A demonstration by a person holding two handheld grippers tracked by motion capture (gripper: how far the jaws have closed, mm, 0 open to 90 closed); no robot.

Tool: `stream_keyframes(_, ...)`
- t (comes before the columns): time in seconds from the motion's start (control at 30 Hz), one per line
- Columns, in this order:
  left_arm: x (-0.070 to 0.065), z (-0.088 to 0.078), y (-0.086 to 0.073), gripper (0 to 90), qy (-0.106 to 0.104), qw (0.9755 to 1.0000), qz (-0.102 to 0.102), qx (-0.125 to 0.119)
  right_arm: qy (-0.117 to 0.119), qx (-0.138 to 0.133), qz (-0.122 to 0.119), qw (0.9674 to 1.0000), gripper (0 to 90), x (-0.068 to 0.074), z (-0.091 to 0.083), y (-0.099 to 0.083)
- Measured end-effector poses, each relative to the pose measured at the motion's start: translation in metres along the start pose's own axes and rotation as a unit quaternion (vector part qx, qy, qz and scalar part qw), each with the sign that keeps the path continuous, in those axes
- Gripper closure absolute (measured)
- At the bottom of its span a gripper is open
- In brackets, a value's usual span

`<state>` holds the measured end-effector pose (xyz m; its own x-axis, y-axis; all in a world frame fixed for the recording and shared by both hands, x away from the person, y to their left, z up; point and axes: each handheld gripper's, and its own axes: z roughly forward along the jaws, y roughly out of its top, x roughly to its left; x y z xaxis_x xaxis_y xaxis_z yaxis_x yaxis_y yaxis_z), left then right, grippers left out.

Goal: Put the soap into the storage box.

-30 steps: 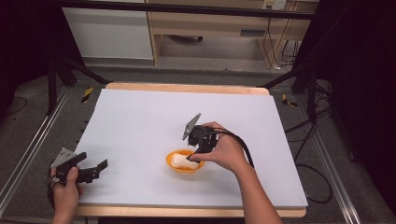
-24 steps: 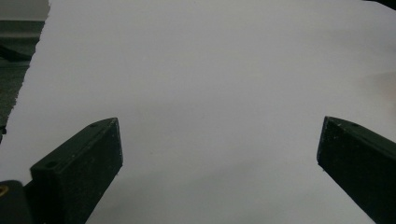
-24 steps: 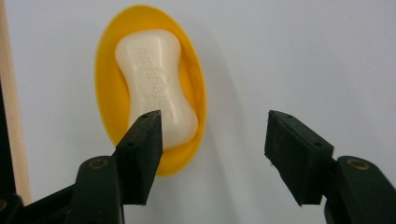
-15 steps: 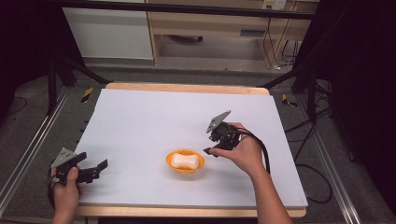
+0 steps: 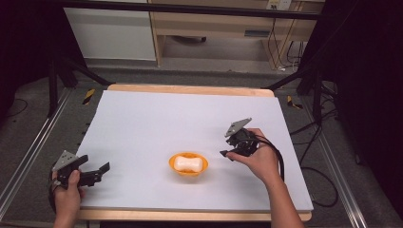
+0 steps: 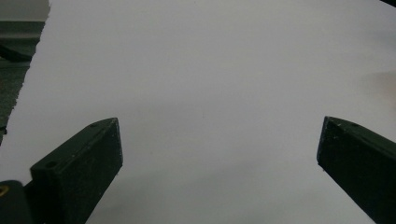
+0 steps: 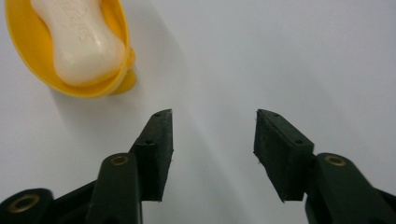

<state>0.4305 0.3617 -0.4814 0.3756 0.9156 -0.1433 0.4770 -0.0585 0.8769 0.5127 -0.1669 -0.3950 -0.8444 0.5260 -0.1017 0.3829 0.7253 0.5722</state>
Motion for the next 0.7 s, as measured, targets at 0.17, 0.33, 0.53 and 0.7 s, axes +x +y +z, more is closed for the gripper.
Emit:
stream_keyframes(0.17, 0.0, 0.0, 0.0, 0.0, 0.001, 1.0, 0.001, -0.001, 0.023, 0.003, 0.029, 0.9993, 32.0, -0.004, 0.0, -0.01)
stream_keyframes(0.33, 0.0, 0.0, 0.0, 0.0, 0.001, 1.0, 0.001, 0.0, -0.013, 0.018, 0.038, 0.999, 7.8, -0.006, 0.0, -0.023)
stream_keyframes(0.53, 0.0, 0.0, 0.0, 0.0, 0.001, 1.0, 0.001, -0.001, -0.041, 0.002, 0.069, 0.9968, 5.7, -0.009, -0.005, -0.037)
stream_keyframes(0.7, -0.001, 0.0, 0.0, 0.0, 0.002, 1.0, 0.002, 0.0, -0.043, -0.013, 0.073, 0.9963, 5.8, -0.009, -0.01, -0.048)
